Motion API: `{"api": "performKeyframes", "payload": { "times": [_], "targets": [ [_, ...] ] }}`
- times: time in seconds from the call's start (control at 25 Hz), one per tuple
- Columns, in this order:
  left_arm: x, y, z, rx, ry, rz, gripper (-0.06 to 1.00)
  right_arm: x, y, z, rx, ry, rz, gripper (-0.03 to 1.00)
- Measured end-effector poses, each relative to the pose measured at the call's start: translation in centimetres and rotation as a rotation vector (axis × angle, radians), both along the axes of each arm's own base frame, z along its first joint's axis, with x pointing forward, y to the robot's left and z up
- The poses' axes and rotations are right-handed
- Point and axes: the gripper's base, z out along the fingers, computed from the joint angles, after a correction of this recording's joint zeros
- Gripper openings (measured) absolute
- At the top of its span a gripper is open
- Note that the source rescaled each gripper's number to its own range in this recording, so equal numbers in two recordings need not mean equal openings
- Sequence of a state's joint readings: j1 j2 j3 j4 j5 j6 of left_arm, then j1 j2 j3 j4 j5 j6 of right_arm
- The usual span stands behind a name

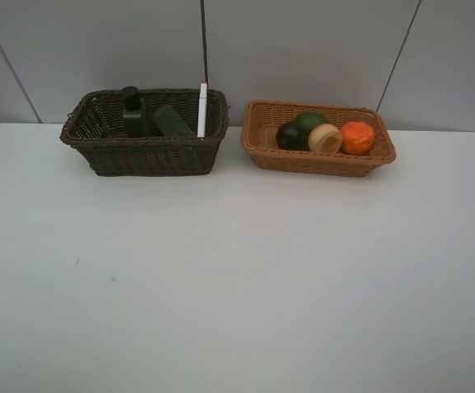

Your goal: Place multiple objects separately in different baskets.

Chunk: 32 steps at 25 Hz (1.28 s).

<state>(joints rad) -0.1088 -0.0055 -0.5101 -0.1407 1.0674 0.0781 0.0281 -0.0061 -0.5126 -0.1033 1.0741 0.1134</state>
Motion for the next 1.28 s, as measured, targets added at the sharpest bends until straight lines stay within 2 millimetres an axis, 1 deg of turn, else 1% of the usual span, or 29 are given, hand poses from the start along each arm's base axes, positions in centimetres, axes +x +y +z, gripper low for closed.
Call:
{"api": "performKeyframes", "payload": {
  "times": [1.28],
  "targets": [
    [0.0, 0.0, 0.0, 0.0, 0.0, 0.0, 0.98, 0.05, 0.0, -0.06, 0.0, 0.0, 0.0, 1.0]
  ]
}}
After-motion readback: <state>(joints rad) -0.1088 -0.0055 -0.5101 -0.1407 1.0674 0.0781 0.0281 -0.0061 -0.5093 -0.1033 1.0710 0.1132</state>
